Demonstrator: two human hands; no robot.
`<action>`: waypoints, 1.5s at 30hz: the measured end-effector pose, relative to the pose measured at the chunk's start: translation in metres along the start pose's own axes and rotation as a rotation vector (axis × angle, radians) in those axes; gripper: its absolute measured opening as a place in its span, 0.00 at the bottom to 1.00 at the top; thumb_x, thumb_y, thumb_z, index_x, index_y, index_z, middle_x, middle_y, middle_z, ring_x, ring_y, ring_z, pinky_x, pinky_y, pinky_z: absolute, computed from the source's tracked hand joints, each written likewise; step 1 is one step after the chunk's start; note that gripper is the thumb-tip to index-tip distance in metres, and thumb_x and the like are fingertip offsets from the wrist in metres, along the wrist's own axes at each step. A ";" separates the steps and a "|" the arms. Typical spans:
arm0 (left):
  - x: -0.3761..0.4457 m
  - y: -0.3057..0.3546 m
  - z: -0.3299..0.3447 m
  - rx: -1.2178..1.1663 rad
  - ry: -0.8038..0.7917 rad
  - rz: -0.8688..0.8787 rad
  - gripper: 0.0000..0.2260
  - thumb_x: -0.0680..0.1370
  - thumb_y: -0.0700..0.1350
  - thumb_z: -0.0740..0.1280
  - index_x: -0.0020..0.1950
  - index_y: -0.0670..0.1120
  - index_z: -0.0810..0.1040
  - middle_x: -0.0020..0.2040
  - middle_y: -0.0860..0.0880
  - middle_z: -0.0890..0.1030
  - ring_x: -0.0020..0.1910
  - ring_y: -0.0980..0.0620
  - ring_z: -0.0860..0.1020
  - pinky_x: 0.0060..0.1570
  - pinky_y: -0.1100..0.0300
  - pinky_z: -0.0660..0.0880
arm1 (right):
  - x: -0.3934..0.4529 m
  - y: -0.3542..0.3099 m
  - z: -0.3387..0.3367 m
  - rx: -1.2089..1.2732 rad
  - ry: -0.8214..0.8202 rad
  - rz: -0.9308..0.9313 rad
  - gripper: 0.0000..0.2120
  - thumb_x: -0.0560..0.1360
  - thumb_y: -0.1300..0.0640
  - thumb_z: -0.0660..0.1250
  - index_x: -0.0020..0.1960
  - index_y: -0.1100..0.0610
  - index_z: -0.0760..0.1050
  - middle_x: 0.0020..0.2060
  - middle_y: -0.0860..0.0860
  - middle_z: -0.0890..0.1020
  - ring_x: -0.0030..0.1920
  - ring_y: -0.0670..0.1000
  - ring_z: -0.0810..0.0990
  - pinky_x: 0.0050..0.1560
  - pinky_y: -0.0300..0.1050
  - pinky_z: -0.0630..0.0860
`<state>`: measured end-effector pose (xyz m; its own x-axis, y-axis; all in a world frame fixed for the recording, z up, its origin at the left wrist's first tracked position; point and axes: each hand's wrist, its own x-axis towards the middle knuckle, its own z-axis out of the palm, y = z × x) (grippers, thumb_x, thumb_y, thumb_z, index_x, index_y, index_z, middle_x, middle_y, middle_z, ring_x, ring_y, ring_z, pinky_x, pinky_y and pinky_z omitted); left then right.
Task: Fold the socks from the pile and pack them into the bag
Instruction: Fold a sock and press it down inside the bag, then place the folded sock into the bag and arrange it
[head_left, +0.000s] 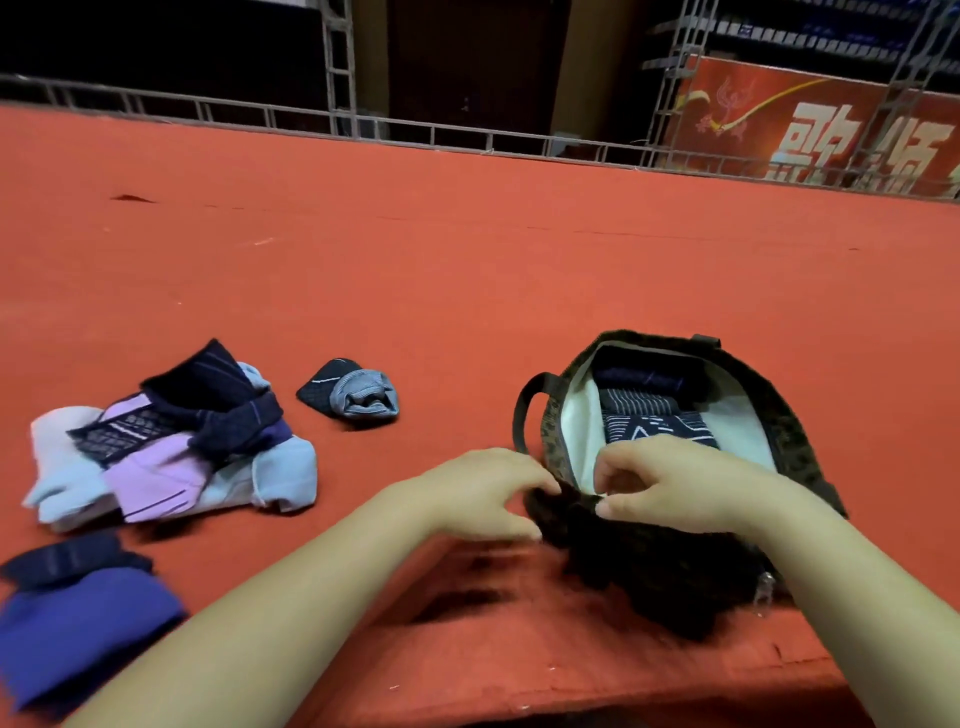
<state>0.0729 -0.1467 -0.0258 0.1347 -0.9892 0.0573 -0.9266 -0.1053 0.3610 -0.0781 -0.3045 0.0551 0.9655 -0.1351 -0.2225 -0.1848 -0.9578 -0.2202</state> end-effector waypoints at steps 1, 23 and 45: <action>-0.020 -0.012 -0.003 -0.010 -0.014 -0.085 0.21 0.75 0.52 0.68 0.67 0.50 0.72 0.65 0.53 0.75 0.64 0.53 0.71 0.64 0.58 0.66 | 0.012 -0.015 0.009 -0.008 0.002 -0.055 0.07 0.73 0.44 0.67 0.47 0.46 0.75 0.43 0.42 0.79 0.44 0.41 0.76 0.45 0.37 0.72; -0.288 -0.117 -0.011 -0.046 0.191 -1.329 0.30 0.64 0.71 0.66 0.61 0.57 0.72 0.62 0.52 0.77 0.58 0.47 0.76 0.56 0.54 0.73 | 0.164 -0.157 0.176 0.276 0.008 -0.317 0.07 0.73 0.47 0.67 0.49 0.49 0.77 0.50 0.48 0.77 0.55 0.51 0.73 0.59 0.45 0.68; -0.164 -0.061 0.030 -0.905 0.855 -0.815 0.12 0.76 0.40 0.67 0.34 0.48 0.72 0.27 0.57 0.72 0.28 0.60 0.67 0.27 0.69 0.63 | 0.108 -0.132 0.155 1.491 0.160 -0.139 0.19 0.62 0.48 0.74 0.45 0.59 0.73 0.39 0.54 0.79 0.40 0.51 0.76 0.40 0.43 0.73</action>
<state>0.0966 0.0190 -0.0854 0.9535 -0.2988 -0.0402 -0.0127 -0.1728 0.9849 0.0220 -0.1539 -0.0870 0.9815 -0.1875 -0.0381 -0.0096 0.1507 -0.9885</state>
